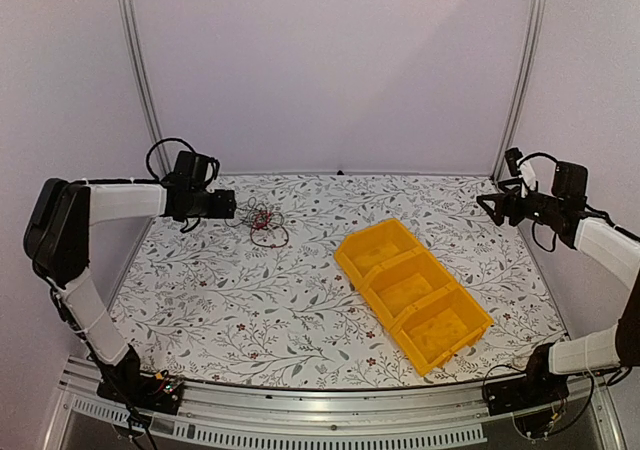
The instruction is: Untangle the cables
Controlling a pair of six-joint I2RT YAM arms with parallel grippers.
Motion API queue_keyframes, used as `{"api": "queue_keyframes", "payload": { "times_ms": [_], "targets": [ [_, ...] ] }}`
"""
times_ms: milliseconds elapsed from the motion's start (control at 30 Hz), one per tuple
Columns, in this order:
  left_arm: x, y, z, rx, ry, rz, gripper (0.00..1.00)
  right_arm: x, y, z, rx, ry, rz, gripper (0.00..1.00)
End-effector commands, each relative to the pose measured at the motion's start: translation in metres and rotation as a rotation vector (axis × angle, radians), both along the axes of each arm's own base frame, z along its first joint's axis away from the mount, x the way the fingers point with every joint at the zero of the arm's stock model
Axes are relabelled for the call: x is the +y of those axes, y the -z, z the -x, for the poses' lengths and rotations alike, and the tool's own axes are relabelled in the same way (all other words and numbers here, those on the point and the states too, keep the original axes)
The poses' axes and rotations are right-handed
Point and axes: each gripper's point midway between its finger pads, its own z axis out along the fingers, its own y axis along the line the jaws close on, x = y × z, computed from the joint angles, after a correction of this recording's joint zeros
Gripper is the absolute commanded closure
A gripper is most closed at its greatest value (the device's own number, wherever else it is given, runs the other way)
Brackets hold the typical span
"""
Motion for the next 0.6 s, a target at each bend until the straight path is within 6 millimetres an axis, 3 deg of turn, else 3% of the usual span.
{"api": "queue_keyframes", "payload": {
  "times_ms": [0, 333, 433, 567],
  "targets": [
    [-0.011, 0.014, -0.021, 0.086, -0.006, 0.066, 0.16, 0.018, 0.006, 0.012, 0.008, -0.129, 0.005, 0.11],
    [-0.066, 0.051, -0.087, 0.155, 0.047, 0.128, 0.16, 0.025, 0.009, 0.020, 0.005, -0.185, 0.023, 0.11],
    [-0.081, 0.064, -0.090, 0.188, 0.085, 0.139, 0.18, 0.026, 0.010, 0.021, 0.005, -0.191, 0.029, 0.11],
    [-0.105, 0.080, -0.074, 0.253, 0.186, 0.151, 0.23, 0.028, 0.014, 0.021, 0.016, -0.207, 0.030, 0.12]
  ]
}}
